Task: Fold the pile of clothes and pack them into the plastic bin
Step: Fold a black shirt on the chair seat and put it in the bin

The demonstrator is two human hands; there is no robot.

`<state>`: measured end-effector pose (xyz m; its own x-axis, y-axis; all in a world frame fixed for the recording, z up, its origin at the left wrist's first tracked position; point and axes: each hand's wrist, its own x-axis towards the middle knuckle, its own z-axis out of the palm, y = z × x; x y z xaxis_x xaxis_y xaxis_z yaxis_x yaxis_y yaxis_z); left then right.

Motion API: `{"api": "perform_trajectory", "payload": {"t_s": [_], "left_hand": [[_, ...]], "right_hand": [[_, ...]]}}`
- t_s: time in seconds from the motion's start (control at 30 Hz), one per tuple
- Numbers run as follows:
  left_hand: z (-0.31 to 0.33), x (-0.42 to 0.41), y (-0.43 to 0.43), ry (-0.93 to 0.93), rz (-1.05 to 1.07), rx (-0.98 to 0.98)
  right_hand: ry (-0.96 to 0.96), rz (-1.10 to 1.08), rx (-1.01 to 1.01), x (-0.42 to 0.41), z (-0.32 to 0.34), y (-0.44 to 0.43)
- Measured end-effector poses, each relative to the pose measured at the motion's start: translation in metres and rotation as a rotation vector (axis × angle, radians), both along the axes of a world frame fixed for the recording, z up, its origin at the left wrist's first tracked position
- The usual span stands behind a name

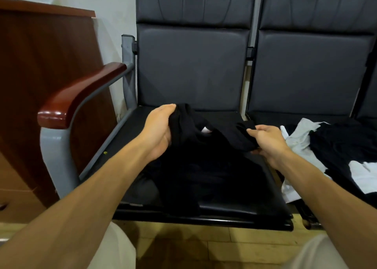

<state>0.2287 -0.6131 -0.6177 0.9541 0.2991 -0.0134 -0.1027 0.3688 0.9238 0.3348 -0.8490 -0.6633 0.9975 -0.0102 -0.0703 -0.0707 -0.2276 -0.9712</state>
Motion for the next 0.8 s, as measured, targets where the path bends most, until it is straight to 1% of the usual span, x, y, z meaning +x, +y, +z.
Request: {"api": "perform_trajectory", "payload": {"t_s": [0.07,0.1,0.13,0.17,0.23,0.27,0.3,0.33,0.37,0.43,0.47,0.53,0.57,0.63,0.73,0.8], "left_hand": [[0.000,-0.015,-0.002,0.023,-0.075,0.044],[-0.002,-0.022,-0.003,0.051,-0.130,0.102],[-0.004,-0.028,-0.004,0.093,-0.214,0.190],[-0.007,-0.033,-0.003,0.143,-0.332,0.295],[-0.014,-0.043,0.002,0.272,-0.630,0.468],[-0.017,-0.046,0.006,0.333,-0.751,0.530],[-0.022,-0.047,0.012,0.379,-0.811,0.588],[-0.025,-0.047,0.016,0.407,-0.806,0.639],[-0.030,-0.045,0.020,0.416,-0.741,0.674],[-0.038,-0.038,0.027,0.409,-0.502,0.717],[-0.043,-0.034,0.032,0.403,-0.385,0.777],[-0.053,-0.028,0.044,0.401,-0.245,1.025],[-0.058,-0.026,0.050,0.400,-0.233,1.173],[-0.064,-0.026,0.055,0.418,-0.323,1.397],[-0.073,-0.026,0.049,0.473,-0.537,1.556],[-0.079,-0.023,0.043,0.496,-0.593,1.602]], "right_hand": [[0.095,0.129,0.042,-0.013,0.008,-0.001],[0.144,0.206,0.020,-0.020,0.011,-0.003],[0.194,0.295,-0.055,-0.028,0.014,-0.005],[0.237,0.392,-0.170,-0.035,0.016,-0.008],[0.333,0.571,-0.382,-0.051,0.020,-0.010],[0.378,0.624,-0.450,-0.058,0.022,-0.010],[0.406,0.648,-0.502,-0.061,0.022,-0.009],[0.420,0.637,-0.536,-0.064,0.023,-0.008],[0.408,0.597,-0.580,-0.065,0.023,-0.008],[0.354,0.511,-0.683,-0.065,0.021,-0.007],[0.345,0.493,-0.716,-0.065,0.020,-0.006],[0.371,0.493,-0.724,-0.066,0.015,-0.002],[0.379,0.493,-0.724,-0.066,0.012,0.000],[0.360,0.482,-0.739,-0.063,0.006,0.004],[0.257,0.434,-0.760,-0.056,-0.002,0.008],[0.205,0.412,-0.746,-0.051,-0.008,0.011]]}}
